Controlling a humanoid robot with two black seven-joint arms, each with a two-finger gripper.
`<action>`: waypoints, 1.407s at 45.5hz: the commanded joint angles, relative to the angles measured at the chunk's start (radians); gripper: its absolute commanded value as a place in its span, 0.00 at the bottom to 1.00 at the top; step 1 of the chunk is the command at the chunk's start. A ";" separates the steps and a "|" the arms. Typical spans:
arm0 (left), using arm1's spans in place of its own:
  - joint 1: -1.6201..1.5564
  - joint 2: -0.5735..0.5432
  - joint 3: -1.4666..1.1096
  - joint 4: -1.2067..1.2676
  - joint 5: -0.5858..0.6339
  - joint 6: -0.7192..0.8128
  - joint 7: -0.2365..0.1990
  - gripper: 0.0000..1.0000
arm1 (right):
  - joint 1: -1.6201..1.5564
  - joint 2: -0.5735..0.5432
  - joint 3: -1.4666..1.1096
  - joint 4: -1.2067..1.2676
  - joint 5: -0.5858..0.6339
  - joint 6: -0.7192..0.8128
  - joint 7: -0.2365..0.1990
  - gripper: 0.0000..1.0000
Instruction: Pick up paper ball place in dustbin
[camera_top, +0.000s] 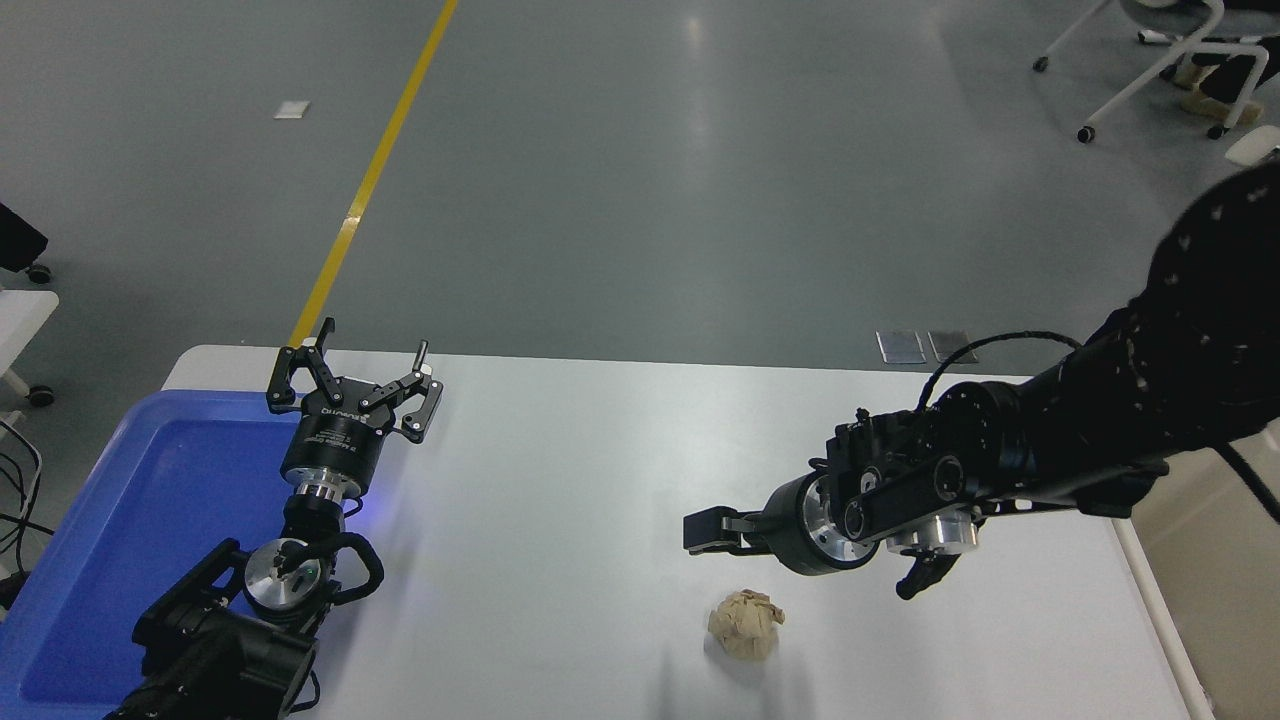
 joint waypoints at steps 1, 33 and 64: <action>0.000 0.000 0.000 0.000 0.000 0.000 0.001 0.99 | -0.115 0.000 0.064 -0.024 -0.009 -0.098 0.001 1.00; 0.000 0.000 0.000 0.000 0.000 0.000 0.000 0.99 | -0.324 0.000 0.070 -0.128 -0.129 -0.212 0.002 1.00; 0.000 0.000 0.000 0.000 0.000 0.000 0.000 0.99 | -0.362 0.000 0.033 -0.188 -0.169 -0.216 0.002 1.00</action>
